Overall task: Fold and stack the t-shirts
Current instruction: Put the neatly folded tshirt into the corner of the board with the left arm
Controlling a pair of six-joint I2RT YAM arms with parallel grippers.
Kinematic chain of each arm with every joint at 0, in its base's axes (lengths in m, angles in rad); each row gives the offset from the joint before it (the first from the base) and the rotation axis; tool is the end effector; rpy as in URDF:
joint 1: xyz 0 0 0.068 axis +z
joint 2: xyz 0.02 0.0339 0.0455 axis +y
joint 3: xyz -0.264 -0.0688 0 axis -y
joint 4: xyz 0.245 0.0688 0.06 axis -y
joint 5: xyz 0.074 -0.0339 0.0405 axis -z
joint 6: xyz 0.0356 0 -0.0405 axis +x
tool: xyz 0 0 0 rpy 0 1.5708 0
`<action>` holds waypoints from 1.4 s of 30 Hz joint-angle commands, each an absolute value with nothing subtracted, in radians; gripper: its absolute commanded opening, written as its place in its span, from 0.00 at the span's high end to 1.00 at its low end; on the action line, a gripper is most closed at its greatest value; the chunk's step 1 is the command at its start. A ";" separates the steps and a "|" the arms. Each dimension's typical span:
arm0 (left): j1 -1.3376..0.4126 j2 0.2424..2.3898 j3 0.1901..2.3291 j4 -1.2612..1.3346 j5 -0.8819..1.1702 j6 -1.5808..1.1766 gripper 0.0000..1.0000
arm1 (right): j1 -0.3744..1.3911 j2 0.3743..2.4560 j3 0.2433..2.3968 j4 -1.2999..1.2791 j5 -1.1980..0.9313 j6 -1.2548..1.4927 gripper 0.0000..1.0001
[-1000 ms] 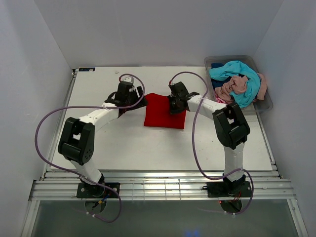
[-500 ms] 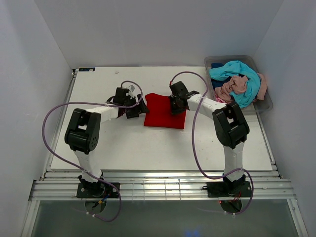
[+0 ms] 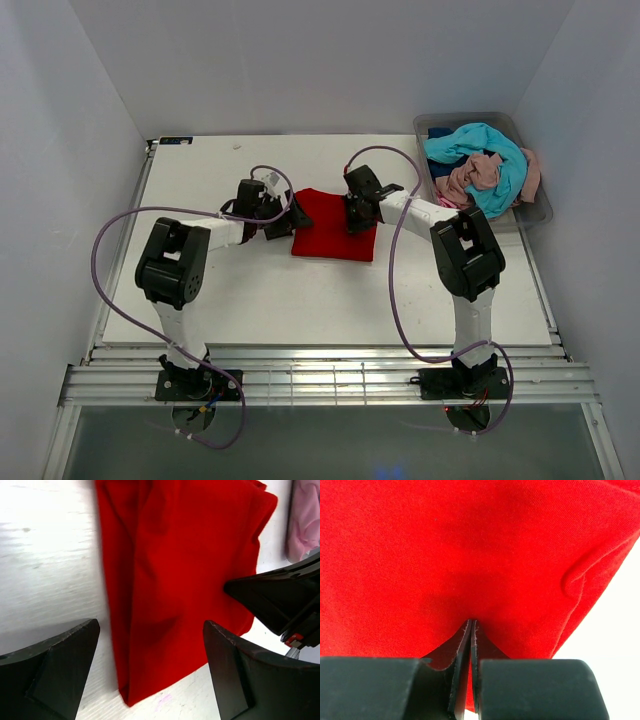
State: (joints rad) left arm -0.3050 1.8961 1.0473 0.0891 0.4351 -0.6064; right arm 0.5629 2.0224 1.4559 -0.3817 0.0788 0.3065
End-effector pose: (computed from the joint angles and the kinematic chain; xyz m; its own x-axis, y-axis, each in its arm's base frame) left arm 0.3659 -0.1309 0.1462 -0.8611 -0.2707 -0.4303 0.0889 0.7532 -0.6517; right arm 0.3719 0.2314 0.1812 -0.8038 -0.1515 -0.5753 -0.2629 0.9580 0.1150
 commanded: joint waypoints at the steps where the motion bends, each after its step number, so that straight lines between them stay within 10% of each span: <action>1: -0.363 1.971 1.055 0.072 0.442 -0.623 0.04 | 0.560 2.029 1.460 -0.411 0.078 0.296 0.92; 14: -0.488 2.097 1.183 0.104 0.413 -0.718 0.09 | 0.568 2.023 1.444 -0.402 0.038 0.290 0.92; 19: -0.492 2.128 1.204 0.103 0.407 -0.747 0.70 | 0.577 2.025 1.428 -0.388 0.026 0.295 0.92; 23: -0.492 2.117 1.206 0.077 0.374 -0.727 0.88 | 0.583 2.008 1.405 -0.382 0.031 0.293 0.92; 31: -0.404 1.912 1.253 -0.207 0.190 -0.548 0.89 | 0.583 1.899 1.397 -0.416 0.075 0.262 0.72; 42: -0.143 1.764 1.411 -0.529 0.045 -0.261 0.89 | 0.583 1.764 1.394 -0.459 0.077 0.224 0.70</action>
State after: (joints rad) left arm -0.1791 1.8095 1.3708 -0.4103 0.1036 -0.3847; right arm 0.5831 1.7973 1.3930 -0.4259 0.0784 0.2485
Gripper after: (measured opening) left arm 0.234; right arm 0.301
